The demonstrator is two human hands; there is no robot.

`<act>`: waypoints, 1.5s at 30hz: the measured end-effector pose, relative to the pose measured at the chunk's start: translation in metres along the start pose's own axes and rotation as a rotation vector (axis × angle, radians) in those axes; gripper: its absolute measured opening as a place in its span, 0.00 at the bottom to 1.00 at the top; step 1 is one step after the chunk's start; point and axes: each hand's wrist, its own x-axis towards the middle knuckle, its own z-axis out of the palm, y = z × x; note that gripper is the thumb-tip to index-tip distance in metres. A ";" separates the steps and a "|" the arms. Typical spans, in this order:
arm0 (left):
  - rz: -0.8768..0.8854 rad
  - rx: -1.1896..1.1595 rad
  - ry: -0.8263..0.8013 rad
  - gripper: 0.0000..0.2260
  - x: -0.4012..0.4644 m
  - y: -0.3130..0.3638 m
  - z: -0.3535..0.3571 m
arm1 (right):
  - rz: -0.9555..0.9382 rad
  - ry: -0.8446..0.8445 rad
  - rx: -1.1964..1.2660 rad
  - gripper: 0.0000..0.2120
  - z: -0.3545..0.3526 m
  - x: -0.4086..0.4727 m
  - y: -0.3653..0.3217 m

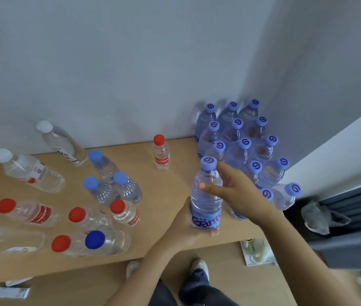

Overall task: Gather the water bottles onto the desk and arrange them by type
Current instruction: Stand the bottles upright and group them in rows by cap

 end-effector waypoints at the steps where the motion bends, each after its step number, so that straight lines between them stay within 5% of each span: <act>1: -0.019 0.013 0.020 0.33 0.002 -0.009 0.005 | 0.017 0.006 -0.004 0.11 0.000 -0.004 0.008; 18: 0.068 0.211 0.127 0.29 0.017 -0.068 0.063 | 0.041 0.246 0.031 0.21 0.019 -0.055 0.106; 34: -0.019 0.350 0.243 0.17 0.059 -0.082 0.069 | -0.043 0.462 -0.118 0.25 0.021 -0.033 0.118; 45: -0.102 0.273 0.226 0.16 0.062 -0.068 0.064 | 0.054 0.440 -0.094 0.32 0.022 -0.029 0.105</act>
